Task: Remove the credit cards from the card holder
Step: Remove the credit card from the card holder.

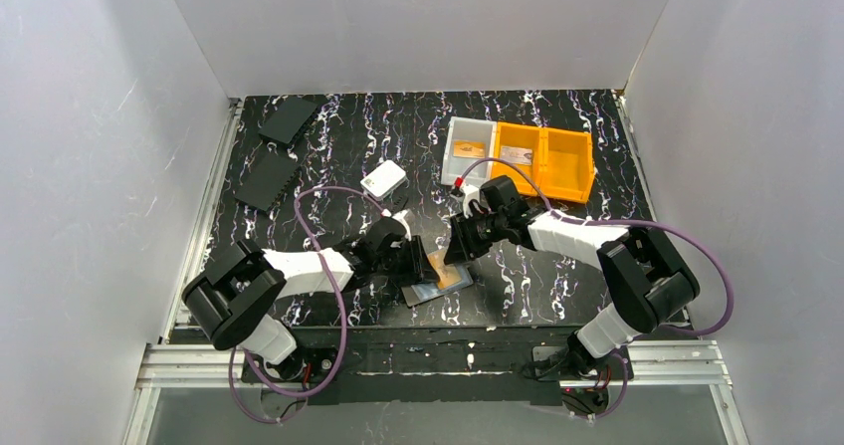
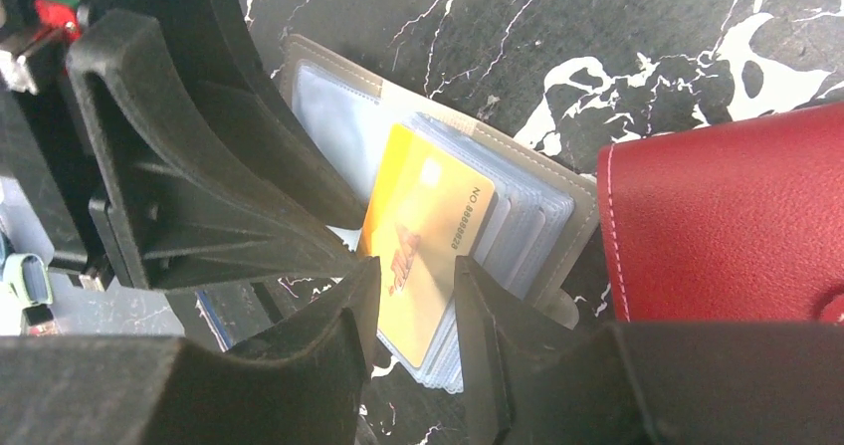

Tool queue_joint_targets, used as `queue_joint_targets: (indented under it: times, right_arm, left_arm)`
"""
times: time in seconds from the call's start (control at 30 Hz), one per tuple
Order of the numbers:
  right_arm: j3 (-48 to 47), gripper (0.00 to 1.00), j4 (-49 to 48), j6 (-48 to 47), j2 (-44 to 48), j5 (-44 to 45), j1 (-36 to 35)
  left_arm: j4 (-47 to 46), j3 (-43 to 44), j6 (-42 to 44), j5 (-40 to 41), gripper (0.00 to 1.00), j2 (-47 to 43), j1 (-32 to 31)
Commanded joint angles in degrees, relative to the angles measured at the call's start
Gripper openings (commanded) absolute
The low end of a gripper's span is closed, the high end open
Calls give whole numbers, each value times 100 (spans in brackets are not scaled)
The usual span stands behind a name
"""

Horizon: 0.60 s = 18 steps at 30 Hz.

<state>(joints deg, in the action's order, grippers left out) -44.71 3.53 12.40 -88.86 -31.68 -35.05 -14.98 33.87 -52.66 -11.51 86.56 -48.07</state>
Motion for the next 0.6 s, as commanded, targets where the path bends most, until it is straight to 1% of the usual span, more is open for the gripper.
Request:
queue_joint_targets:
  times: [0.0,0.1,0.23,0.4,0.57]
  right_arm:
    - [138,42,-72,44,-130,190,42]
    - [190,42,-169,139,-217,14,42]
    - [227,41,-299,324,-365,-270,42]
    - [276,40,-589,518,-494,-497,51]
    - [268,36,-672,642,-667,-652,51]
  left_arm:
    - [-591,-467,-403,-437,31,-190,250]
    - [-949,-607,-575,-605,33,-133,346]
    - [-1319,-668,-741,-782,33,11,423]
    - [-1551,-729,-839,-868,34,103,497]
    - [-1737,-914,-1078,-839,32,157,596]
